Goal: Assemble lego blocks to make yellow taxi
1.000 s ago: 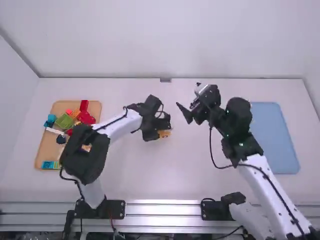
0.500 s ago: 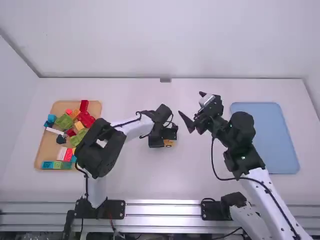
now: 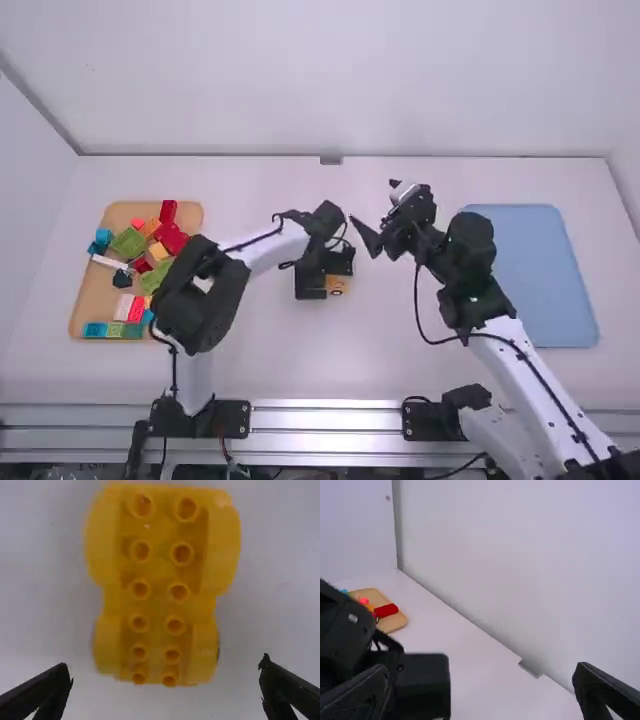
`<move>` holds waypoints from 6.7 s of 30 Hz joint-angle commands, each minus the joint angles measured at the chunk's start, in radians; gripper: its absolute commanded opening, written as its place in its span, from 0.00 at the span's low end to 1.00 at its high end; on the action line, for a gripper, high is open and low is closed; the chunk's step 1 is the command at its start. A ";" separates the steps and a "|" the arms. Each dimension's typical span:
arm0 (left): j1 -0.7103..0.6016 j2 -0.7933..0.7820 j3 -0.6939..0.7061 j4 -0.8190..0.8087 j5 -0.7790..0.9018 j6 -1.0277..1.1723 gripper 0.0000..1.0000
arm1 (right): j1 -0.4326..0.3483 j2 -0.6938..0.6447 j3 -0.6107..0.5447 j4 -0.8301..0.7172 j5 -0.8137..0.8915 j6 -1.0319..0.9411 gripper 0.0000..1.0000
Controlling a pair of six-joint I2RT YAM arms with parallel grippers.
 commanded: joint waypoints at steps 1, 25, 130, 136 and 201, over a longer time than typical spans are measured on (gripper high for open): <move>0.049 -0.090 0.045 -0.019 0.054 -0.001 0.99 | 0.017 0.039 0.085 -0.027 -0.005 0.005 0.98; 0.798 -0.511 0.045 -0.039 0.105 -0.816 0.99 | 0.232 0.687 0.864 -0.551 -0.208 -0.381 0.98; 1.011 0.157 0.161 -0.107 -0.047 -1.201 0.65 | 0.433 0.748 0.943 -0.506 -0.080 -0.257 0.98; 1.019 0.157 0.225 -0.171 -0.053 -1.203 0.60 | 0.433 0.748 0.943 -0.506 -0.080 -0.256 0.98; 0.841 -0.459 -0.233 0.291 0.683 -0.601 0.09 | 0.251 0.748 0.943 -0.571 -0.314 -0.160 0.98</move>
